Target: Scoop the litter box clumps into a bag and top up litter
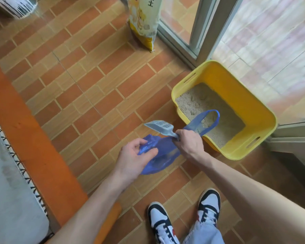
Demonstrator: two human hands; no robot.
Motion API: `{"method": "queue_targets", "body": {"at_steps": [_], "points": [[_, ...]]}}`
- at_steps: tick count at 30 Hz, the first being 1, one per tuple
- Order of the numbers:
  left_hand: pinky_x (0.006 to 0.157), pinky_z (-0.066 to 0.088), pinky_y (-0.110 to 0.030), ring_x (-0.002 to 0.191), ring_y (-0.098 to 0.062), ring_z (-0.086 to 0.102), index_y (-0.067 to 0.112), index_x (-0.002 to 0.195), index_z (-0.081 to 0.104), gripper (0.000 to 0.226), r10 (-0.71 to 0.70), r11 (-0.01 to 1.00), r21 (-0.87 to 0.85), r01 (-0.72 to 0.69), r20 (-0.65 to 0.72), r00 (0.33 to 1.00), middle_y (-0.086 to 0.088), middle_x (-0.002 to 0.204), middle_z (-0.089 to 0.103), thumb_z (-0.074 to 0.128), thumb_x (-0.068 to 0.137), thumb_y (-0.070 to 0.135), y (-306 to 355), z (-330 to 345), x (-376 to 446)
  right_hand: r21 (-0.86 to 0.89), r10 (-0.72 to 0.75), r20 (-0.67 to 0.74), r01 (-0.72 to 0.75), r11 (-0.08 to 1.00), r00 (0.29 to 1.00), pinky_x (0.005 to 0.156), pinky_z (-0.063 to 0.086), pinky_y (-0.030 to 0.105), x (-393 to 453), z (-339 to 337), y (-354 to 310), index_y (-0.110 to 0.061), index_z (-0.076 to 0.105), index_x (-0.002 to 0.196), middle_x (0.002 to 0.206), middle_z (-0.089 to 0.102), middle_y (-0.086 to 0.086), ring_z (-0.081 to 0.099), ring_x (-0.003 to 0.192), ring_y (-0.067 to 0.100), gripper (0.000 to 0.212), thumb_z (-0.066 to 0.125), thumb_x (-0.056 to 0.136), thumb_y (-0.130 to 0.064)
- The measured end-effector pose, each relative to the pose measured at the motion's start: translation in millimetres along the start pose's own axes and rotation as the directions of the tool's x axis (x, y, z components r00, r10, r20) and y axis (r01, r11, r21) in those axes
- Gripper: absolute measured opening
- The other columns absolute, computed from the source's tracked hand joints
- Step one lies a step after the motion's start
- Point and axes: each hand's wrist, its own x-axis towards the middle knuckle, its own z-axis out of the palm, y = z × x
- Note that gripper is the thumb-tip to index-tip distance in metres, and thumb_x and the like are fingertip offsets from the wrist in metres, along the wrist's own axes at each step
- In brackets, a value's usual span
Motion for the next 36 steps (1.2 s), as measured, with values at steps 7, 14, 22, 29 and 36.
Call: {"method": "queue_targets", "body": {"at_steps": [7,14,22,29,36], "points": [[0.072,0.052,-0.039,0.095,-0.034,0.072,0.013,0.139,0.032,0.071,0.114,0.494,0.839,0.227,-0.322,0.940,-0.011,0.106,0.074,0.074,0.089,0.041,-27.8,-9.4,8.2,0.034,0.014,0.046,-0.016,0.999,0.999,0.068,0.040,0.039,-22.1,-27.5,6.3,-0.016,0.040,0.065,0.058,0.047,0.001,0.048,0.065,0.036,0.032,0.049,0.090,-0.034],[0.072,0.049,-0.040,0.091,-0.033,0.061,0.016,0.098,0.069,0.022,0.239,0.733,0.671,0.111,-0.407,0.881,-0.005,0.100,0.065,0.065,0.083,0.000,-43.0,-12.9,25.5,0.515,0.234,0.327,-0.380,0.768,0.916,0.053,0.058,0.031,-42.1,-49.0,14.2,-0.008,0.061,0.074,0.068,0.050,0.002,0.053,0.063,0.020,0.025,0.053,0.091,-0.023],[0.104,0.038,-0.051,0.133,-0.038,0.037,0.018,0.152,0.032,0.099,-0.171,0.970,-0.013,0.241,-0.740,0.650,-0.015,0.146,0.036,0.087,0.073,0.044,-47.1,42.9,23.6,0.684,0.363,0.431,-0.562,0.464,0.826,0.067,0.064,0.038,-63.6,-42.1,8.3,-0.011,0.057,0.071,0.058,0.042,-0.005,0.036,0.054,0.013,0.022,0.056,0.093,-0.014],[0.093,0.050,-0.036,0.114,-0.030,0.063,0.016,0.117,0.061,0.034,-0.435,0.864,0.124,0.488,-0.304,0.847,-0.006,0.125,0.065,0.064,0.096,0.042,-102.3,96.8,48.6,0.758,0.328,0.518,-0.601,0.254,0.790,0.081,0.063,0.050,-61.8,-24.2,11.3,-0.018,0.043,0.072,0.053,0.027,-0.006,0.021,0.044,0.011,0.027,0.052,0.097,-0.013],[0.071,0.039,-0.040,0.093,-0.038,0.057,0.008,0.102,0.051,0.010,-0.327,0.870,0.187,0.455,-0.471,0.819,-0.015,0.103,0.057,0.047,0.102,0.017,-121.2,102.2,55.0,0.782,0.373,0.461,-0.567,0.259,0.805,0.076,0.062,0.042,-49.5,-24.3,37.5,-0.021,0.043,0.076,0.053,0.022,-0.007,0.019,0.044,0.012,0.024,0.054,0.097,-0.016]]}}
